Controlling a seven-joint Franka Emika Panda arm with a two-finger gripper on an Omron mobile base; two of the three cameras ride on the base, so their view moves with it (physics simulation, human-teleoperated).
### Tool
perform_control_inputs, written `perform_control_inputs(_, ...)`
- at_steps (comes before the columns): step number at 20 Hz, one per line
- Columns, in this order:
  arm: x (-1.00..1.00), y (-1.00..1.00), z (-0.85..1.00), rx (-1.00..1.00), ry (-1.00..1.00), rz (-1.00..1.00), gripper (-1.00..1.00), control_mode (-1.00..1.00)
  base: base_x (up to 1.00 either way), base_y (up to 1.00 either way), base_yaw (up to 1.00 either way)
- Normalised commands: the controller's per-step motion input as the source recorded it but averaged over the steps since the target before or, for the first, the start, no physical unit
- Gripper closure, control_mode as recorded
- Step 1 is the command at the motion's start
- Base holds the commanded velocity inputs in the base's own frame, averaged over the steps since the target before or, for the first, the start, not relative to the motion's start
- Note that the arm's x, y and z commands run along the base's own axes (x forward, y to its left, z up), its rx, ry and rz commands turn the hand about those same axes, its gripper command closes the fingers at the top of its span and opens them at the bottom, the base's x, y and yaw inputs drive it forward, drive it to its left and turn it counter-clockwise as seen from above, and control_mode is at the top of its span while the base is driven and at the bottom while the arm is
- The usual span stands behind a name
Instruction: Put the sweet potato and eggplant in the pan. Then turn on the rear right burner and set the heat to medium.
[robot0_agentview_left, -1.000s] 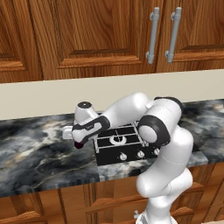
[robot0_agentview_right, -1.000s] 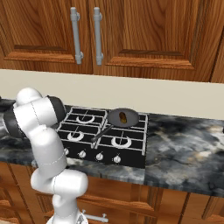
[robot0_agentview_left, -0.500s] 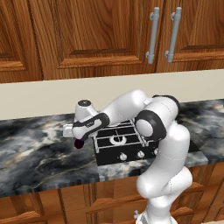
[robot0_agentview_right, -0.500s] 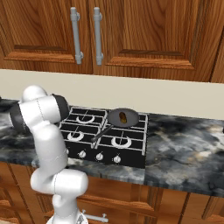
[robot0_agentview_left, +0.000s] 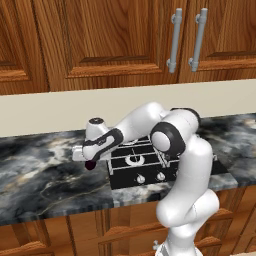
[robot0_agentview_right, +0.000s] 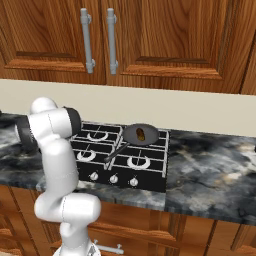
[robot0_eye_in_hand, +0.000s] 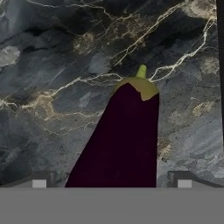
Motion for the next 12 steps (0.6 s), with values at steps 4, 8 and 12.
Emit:
perform_control_inputs(4, 0.0, 0.0, -0.04, 0.0, 0.02, 0.0, -1.0, -1.0, 0.0, 0.0, 0.0)
perform_control_inputs(8, 0.0, 0.0, 0.0, 0.0, 0.0, 0.0, 1.0, -1.0, 0.0, 0.0, 0.0)
perform_control_inputs(12, 0.0, 0.0, 0.0, 0.0, 0.0, 0.0, 1.0, -1.0, 0.0, 0.0, 0.0)
